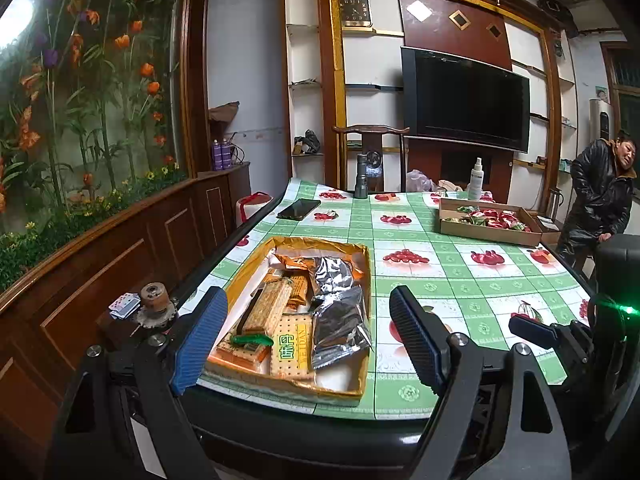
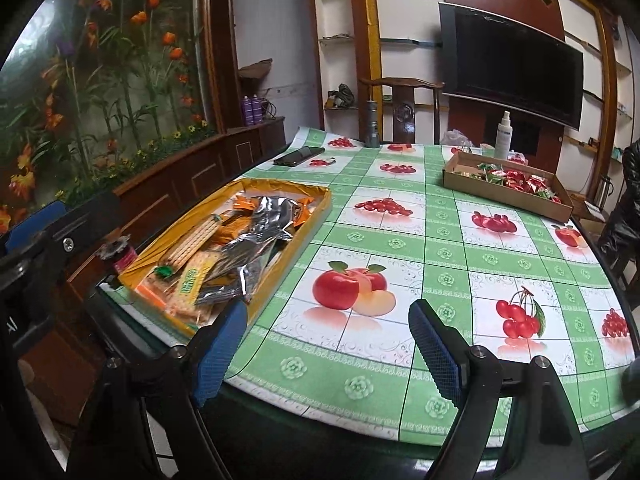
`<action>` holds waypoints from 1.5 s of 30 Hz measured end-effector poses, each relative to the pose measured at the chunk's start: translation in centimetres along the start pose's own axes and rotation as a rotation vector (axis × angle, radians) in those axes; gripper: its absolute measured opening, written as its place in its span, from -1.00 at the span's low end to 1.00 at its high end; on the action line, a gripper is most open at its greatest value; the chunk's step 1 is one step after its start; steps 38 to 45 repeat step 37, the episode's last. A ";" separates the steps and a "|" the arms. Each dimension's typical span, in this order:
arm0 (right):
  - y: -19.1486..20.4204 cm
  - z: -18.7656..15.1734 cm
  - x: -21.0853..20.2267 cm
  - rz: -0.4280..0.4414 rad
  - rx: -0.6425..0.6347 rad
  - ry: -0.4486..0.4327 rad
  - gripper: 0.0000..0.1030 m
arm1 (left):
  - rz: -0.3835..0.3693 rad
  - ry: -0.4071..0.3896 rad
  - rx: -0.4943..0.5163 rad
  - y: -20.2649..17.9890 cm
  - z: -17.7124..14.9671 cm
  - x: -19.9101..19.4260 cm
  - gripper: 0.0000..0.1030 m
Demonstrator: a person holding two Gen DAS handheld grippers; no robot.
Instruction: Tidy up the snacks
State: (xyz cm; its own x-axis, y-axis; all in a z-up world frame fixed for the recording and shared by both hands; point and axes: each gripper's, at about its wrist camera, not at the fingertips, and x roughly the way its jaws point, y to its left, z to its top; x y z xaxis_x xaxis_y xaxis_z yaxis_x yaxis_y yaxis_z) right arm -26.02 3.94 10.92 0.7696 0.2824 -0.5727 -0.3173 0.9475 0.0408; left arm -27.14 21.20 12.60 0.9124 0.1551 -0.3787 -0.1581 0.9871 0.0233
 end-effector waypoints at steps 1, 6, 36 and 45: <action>0.1 -0.1 -0.2 0.001 -0.004 -0.003 0.64 | 0.001 -0.006 0.001 0.0 0.0 -0.4 0.62; 0.6 -0.6 -2.0 0.004 -0.016 -0.026 0.65 | 0.067 -0.086 0.003 0.2 0.0 -2.9 0.62; 1.0 -2.1 0.2 0.062 -0.079 -0.099 0.71 | 0.109 0.016 0.005 -1.5 -1.5 1.7 1.00; 0.8 -2.0 0.4 0.058 -0.077 -0.103 0.71 | 0.119 0.024 0.013 -1.6 -1.5 2.1 1.00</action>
